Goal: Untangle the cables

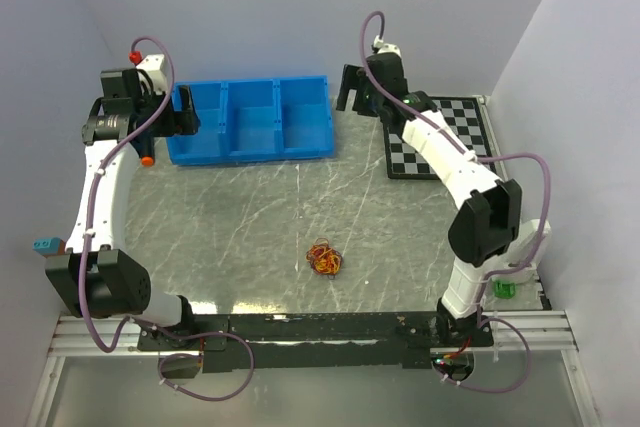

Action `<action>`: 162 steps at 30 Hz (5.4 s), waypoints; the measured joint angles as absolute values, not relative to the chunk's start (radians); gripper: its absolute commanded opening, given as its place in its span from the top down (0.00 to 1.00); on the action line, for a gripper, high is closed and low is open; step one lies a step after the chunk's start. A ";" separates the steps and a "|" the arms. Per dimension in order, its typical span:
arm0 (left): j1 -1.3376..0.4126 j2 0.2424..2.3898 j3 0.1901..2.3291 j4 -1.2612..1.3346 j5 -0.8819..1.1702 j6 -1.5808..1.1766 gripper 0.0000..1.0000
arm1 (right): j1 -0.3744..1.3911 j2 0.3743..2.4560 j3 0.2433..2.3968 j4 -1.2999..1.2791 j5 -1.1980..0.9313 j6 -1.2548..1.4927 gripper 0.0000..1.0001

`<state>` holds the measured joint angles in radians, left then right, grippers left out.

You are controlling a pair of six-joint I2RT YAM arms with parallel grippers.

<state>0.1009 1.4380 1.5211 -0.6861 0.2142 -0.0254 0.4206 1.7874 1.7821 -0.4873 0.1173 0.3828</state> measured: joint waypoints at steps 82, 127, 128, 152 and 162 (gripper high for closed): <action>0.108 1.227 1.184 -0.700 0.250 0.034 0.03 | 0.618 1.351 0.751 -0.031 0.427 0.322 1.00; -0.200 1.011 0.974 -0.808 0.532 0.294 0.03 | 1.234 1.399 0.700 -0.100 0.137 0.630 0.46; -0.226 1.016 0.972 -0.804 0.524 0.293 0.04 | 1.239 1.393 0.699 -0.101 0.138 0.635 0.45; -0.703 1.255 0.882 -0.574 0.416 0.220 0.21 | 1.097 1.088 0.495 -0.201 0.268 0.751 0.50; -0.778 1.414 0.868 -0.463 0.395 0.258 0.39 | 1.072 1.098 0.464 -0.154 0.221 0.794 0.56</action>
<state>-0.7776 1.4143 0.8680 -0.4629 0.3946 0.2581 1.0721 1.0985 0.4644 -0.1539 0.2214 0.7937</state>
